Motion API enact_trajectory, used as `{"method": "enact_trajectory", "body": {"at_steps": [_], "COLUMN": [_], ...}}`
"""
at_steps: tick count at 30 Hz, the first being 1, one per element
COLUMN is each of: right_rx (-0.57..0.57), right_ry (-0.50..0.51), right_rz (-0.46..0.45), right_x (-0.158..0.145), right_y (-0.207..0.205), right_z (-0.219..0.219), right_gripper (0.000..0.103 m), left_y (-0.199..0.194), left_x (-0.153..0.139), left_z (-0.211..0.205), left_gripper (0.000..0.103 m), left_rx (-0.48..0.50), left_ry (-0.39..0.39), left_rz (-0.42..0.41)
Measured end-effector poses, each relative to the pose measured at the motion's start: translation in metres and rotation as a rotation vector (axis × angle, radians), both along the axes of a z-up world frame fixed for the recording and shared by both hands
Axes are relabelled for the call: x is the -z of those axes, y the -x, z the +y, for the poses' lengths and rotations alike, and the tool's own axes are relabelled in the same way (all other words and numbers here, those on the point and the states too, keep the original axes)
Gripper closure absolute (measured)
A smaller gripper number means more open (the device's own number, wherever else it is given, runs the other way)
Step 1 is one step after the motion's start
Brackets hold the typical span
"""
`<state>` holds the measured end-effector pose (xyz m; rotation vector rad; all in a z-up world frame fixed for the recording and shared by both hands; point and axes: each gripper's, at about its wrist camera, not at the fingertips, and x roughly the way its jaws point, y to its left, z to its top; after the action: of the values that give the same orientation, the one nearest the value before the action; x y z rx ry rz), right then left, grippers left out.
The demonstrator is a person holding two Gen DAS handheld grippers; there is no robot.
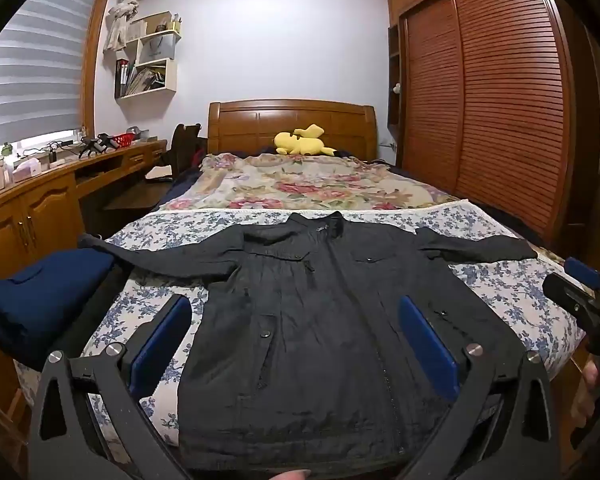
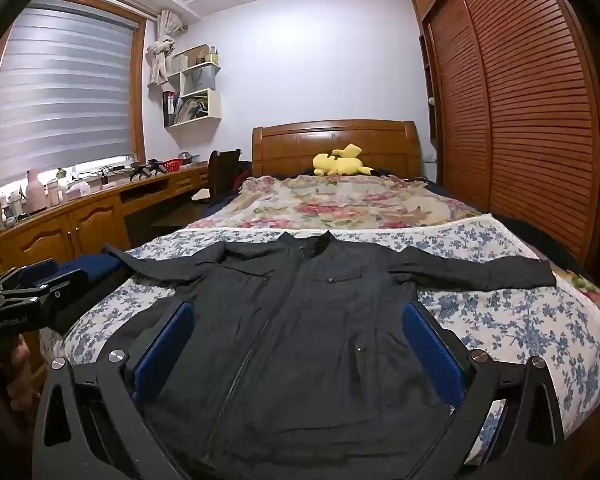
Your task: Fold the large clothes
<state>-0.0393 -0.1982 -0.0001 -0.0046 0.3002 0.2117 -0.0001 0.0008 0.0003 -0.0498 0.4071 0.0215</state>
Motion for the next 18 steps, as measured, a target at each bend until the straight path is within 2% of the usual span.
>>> {"method": "enact_trajectory", "body": {"at_steps": [18], "right_rx": [-0.002], "right_ry": [-0.022], "right_rz": [-0.011], "right_x": [0.0010], "right_y": [0.0025], "right_z": [-0.0024], "right_gripper": [0.000], "left_y": [0.0016], "left_x": [0.0012], "left_z": [-0.0050], "left_gripper": [0.000], "left_rx": [0.007], "left_ry": [-0.037], "left_rz": [-0.010]}}
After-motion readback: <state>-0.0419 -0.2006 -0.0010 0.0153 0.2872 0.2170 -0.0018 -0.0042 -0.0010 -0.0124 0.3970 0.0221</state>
